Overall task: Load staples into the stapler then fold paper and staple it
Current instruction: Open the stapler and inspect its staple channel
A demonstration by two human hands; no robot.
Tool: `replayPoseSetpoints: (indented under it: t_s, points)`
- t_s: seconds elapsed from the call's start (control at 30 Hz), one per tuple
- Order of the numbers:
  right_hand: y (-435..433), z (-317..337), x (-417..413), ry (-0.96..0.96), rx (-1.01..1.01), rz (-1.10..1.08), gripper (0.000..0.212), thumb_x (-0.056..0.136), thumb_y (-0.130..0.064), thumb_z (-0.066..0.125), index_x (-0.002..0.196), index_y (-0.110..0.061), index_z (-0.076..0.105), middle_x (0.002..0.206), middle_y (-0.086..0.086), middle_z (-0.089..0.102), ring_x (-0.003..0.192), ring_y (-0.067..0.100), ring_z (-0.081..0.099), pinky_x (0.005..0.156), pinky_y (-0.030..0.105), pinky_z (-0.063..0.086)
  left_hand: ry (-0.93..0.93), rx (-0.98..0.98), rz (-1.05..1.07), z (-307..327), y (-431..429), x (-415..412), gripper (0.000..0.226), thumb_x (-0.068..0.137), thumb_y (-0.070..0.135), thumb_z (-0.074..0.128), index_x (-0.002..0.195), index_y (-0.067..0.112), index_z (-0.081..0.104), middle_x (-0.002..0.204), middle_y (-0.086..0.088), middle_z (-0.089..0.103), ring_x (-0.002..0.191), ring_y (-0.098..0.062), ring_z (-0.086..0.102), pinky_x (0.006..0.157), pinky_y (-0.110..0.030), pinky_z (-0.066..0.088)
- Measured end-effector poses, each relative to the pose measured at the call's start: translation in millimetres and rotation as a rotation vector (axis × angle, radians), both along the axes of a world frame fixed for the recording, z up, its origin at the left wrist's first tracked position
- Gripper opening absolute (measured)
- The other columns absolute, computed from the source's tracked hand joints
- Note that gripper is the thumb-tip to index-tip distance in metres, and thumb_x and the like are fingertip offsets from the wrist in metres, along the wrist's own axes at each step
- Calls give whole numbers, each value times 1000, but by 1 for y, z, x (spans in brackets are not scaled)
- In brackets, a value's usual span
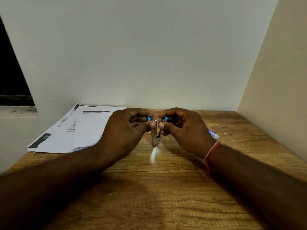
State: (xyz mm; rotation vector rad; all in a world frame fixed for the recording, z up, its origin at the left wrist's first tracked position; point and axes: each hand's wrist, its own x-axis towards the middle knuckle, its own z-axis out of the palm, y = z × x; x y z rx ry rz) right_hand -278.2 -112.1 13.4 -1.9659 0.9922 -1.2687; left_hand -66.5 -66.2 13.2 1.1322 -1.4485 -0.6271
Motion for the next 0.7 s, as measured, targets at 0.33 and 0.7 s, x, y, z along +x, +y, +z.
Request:
replayPoseSetpoints:
  t_s: [0.33,0.7]
  points:
    - [-7,2,-21,11,210,6,22,84,-8,92,103,-3,81,93,23,79,74,20,73,70,25,64,136,4,-8,1,-5,14,25,91,-2,88,115,5,82,104,-14,87,100,-25,87,98,-43,70]
    - [-5,4,-20,351,-58,-41,30,81,-33,95,109,-33,83,98,-17,82,94,-1,75,77,15,59,32,-44,-14,1,-6,15,32,85,6,95,113,16,83,104,0,89,102,-13,86,95,-29,68]
